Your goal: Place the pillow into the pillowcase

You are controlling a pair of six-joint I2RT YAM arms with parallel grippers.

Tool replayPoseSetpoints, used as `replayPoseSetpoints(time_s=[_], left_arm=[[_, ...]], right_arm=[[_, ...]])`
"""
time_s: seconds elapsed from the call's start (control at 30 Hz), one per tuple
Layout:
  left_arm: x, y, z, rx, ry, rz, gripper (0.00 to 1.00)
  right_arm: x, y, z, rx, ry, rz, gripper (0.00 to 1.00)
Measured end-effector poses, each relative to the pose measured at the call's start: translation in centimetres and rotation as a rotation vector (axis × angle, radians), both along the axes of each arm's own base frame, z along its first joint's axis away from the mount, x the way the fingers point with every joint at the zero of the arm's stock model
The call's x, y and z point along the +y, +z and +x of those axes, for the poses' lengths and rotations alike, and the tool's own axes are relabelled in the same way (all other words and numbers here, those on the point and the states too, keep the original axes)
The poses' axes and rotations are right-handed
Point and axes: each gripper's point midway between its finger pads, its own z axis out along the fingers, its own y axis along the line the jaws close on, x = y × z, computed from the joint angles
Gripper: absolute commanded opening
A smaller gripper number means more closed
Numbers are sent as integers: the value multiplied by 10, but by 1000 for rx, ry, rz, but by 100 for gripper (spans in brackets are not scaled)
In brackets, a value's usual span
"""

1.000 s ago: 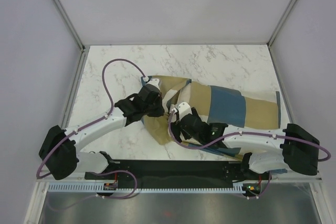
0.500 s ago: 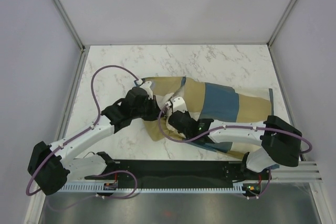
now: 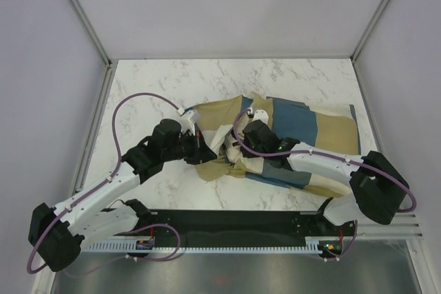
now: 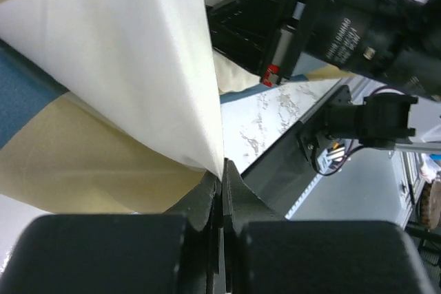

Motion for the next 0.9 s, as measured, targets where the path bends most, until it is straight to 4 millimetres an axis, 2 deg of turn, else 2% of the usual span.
replayPoseSetpoints(time_s=[0.17, 0.27, 0.37, 0.47, 0.5, 0.53, 0.57, 0.67, 0.77, 0.8, 0.9], left_arm=[[0, 18, -11, -26, -40, -55, 2], [-3, 25, -15, -24, -62, -84, 2], [-11, 29, -12, -1, -80, -90, 2], [-25, 43, 2, 14, -87, -94, 2], [-29, 48, 7, 12, -90, -98, 2], [-33, 54, 12, 12, -90, -100, 2], [-37, 62, 20, 10, -87, -103, 2], [-44, 83, 45, -11, -61, -117, 2], [-38, 87, 64, -24, -10, -94, 2], [-34, 85, 70, -30, 15, -74, 2], [-17, 73, 85, -46, 106, 18, 2]], right_arm=[[-11, -1, 4, 79, -34, 113, 0], [-15, -3, 7, 94, -42, 121, 0], [-4, -8, 3, 82, -17, 82, 0], [12, -9, 0, 34, 8, 52, 2], [16, -8, -2, 18, 15, 49, 8], [20, -7, -4, 3, 24, 44, 20], [22, -5, -6, -11, 26, 39, 37], [25, 4, -14, -53, 54, 31, 54], [17, 29, -25, -93, 68, 51, 61], [9, 43, -27, -117, 59, 60, 63], [-12, 79, -29, -176, 25, 83, 75]])
